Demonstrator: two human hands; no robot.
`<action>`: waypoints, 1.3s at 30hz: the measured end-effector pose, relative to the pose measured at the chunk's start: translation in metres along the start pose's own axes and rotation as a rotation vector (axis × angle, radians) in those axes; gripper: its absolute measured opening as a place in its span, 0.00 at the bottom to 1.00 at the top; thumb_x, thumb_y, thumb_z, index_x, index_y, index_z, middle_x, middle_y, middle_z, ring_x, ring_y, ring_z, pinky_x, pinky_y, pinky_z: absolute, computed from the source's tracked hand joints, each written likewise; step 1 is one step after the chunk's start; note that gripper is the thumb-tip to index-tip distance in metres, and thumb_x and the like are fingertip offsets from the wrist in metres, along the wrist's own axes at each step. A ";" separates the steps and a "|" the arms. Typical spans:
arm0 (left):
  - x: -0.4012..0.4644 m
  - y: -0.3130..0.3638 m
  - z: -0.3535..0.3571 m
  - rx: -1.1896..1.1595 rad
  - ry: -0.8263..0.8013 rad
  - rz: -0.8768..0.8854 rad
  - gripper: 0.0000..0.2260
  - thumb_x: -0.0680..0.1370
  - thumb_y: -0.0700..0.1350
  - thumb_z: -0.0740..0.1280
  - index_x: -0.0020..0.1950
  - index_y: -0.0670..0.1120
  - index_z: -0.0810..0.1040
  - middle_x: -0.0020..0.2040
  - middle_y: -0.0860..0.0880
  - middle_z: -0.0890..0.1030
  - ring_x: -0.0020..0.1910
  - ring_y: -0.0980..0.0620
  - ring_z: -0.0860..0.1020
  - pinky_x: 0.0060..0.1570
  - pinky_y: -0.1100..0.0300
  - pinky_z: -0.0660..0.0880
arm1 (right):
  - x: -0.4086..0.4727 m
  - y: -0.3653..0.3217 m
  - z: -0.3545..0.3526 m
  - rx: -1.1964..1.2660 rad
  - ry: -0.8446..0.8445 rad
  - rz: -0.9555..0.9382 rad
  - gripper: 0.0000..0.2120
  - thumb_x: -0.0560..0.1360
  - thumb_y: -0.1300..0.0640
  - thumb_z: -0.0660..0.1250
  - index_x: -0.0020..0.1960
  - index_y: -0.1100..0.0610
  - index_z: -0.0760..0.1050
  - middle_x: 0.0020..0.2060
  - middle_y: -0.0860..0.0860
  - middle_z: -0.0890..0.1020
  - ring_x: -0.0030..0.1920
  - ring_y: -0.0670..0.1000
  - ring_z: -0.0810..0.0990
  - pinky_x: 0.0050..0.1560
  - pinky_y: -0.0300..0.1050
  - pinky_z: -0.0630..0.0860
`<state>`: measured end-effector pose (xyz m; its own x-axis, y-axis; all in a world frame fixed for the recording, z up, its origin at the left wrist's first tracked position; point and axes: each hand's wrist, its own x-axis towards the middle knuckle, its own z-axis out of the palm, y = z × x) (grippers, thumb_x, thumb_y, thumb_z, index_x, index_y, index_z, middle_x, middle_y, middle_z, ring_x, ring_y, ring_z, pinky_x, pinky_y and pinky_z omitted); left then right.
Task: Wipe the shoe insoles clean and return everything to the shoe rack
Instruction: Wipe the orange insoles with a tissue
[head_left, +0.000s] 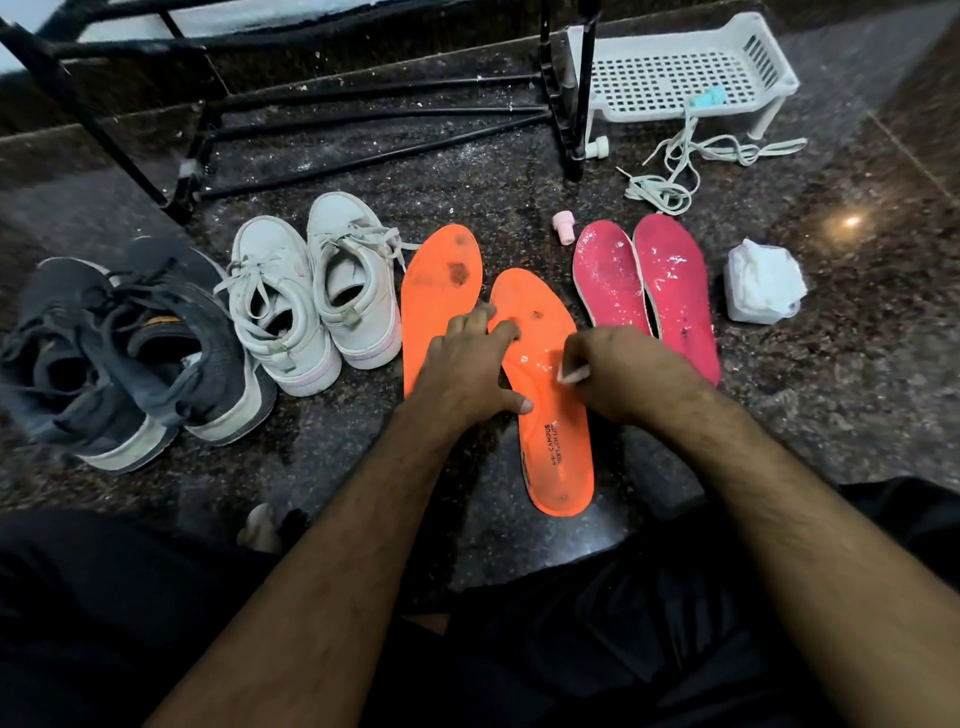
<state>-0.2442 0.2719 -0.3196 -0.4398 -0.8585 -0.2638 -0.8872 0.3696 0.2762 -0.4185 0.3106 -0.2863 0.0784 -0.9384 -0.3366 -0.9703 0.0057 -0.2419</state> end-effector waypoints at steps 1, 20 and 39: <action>0.000 -0.001 -0.001 -0.003 -0.017 0.006 0.41 0.65 0.60 0.79 0.74 0.53 0.66 0.80 0.48 0.55 0.78 0.45 0.55 0.70 0.45 0.62 | -0.003 0.002 0.000 0.075 0.117 0.045 0.07 0.74 0.57 0.66 0.51 0.52 0.79 0.51 0.55 0.82 0.52 0.57 0.81 0.52 0.50 0.79; 0.002 -0.003 0.004 -0.022 -0.053 0.015 0.47 0.69 0.62 0.76 0.81 0.53 0.55 0.83 0.52 0.49 0.81 0.47 0.42 0.76 0.45 0.50 | 0.021 -0.009 0.016 0.226 0.344 -0.086 0.07 0.75 0.59 0.68 0.52 0.58 0.83 0.45 0.59 0.79 0.47 0.61 0.80 0.47 0.52 0.76; 0.003 -0.009 0.009 -0.026 -0.039 0.030 0.47 0.69 0.64 0.74 0.81 0.54 0.54 0.83 0.52 0.48 0.81 0.45 0.42 0.77 0.46 0.46 | 0.025 -0.017 0.026 0.196 0.231 -0.106 0.10 0.75 0.58 0.68 0.52 0.52 0.85 0.49 0.55 0.82 0.50 0.58 0.82 0.48 0.49 0.78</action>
<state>-0.2392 0.2689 -0.3308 -0.4717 -0.8325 -0.2904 -0.8698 0.3853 0.3082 -0.3937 0.2966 -0.3143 0.1013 -0.9908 -0.0903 -0.8950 -0.0511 -0.4431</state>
